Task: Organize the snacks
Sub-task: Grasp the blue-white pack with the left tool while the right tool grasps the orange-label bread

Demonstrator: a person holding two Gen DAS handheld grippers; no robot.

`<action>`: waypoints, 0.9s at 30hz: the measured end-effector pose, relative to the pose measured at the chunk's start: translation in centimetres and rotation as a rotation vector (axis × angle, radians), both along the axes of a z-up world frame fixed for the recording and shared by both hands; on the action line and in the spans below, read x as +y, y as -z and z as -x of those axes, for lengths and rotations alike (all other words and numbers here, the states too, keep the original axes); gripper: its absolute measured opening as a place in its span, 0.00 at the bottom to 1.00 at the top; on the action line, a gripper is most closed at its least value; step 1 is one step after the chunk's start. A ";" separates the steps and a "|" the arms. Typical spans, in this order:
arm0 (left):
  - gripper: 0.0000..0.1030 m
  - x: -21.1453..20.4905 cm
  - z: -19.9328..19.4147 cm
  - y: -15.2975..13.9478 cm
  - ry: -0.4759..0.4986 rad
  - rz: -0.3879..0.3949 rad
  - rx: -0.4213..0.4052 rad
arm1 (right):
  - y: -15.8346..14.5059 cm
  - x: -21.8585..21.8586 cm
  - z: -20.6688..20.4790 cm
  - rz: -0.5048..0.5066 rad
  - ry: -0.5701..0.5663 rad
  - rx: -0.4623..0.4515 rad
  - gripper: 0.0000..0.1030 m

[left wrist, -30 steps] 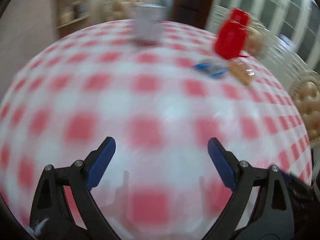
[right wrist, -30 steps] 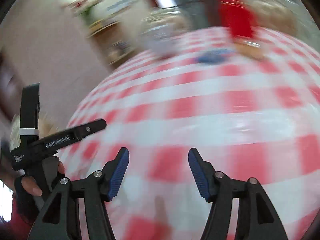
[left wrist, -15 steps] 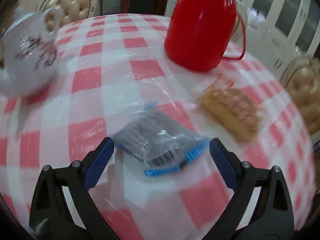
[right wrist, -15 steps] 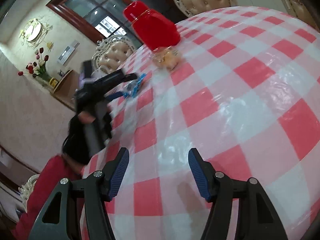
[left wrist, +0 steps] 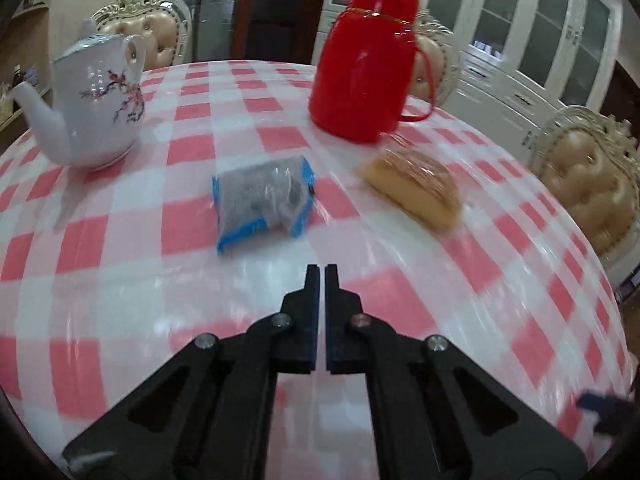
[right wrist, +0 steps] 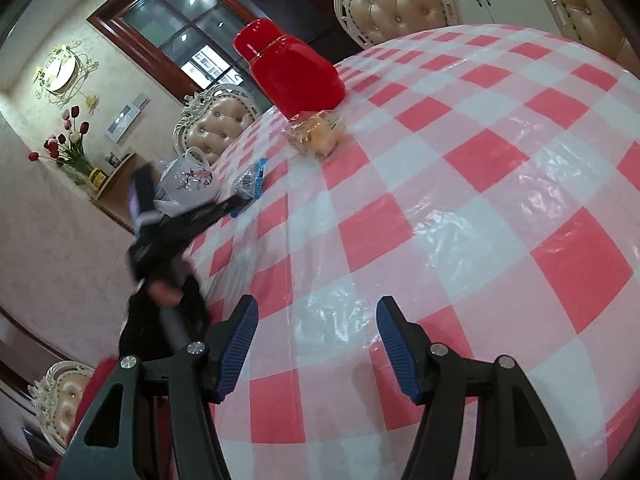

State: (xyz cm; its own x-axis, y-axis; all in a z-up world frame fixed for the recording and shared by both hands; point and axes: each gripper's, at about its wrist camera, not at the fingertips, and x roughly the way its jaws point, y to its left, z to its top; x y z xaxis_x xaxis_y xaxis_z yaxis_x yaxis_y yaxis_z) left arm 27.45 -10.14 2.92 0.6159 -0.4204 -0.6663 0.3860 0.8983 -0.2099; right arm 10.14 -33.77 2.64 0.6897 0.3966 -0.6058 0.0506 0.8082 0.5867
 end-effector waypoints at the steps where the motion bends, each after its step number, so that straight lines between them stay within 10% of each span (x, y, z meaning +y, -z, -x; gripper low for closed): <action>1: 0.05 0.4 0.1 -0.4 -0.003 0.006 -0.003 | 0.0 0.0 -0.1 -0.008 -0.001 0.001 0.61; 2: 0.16 0.9 -0.1 -0.9 -0.008 0.018 0.007 | 0.1 0.0 -0.2 -0.022 -0.002 0.003 0.61; 5: 0.99 2.0 -2.2 -2.7 -0.104 0.036 0.007 | 0.2 0.6 -0.4 -0.035 -0.024 0.013 0.61; 7: 1.00 2.0 -4.0 -3.4 -0.192 0.024 -0.067 | 0.2 1.0 -0.5 -0.034 -0.036 0.013 0.61; 17: 0.89 -4.9 -13.4 2.7 -0.132 -0.312 0.081 | -0.1 0.2 0.1 -0.078 -0.024 0.022 0.61; 21: 0.55 -3.6 -12.4 2.2 -0.147 -0.222 0.061 | -0.6 0.1 0.4 -0.054 -0.013 -0.001 0.61; 27: 0.55 -0.1 -2.4 0.0 -0.134 -0.114 -0.014 | -0.2 0.4 0.0 0.003 -0.011 0.013 0.61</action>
State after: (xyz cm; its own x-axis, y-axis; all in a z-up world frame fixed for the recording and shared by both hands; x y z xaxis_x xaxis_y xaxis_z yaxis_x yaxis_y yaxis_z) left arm 29.85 -10.22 2.89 0.6710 -0.2560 -0.6959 0.2632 0.9596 -0.0992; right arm 10.18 -33.36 2.83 0.6772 0.4025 -0.6159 0.0493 0.8104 0.5838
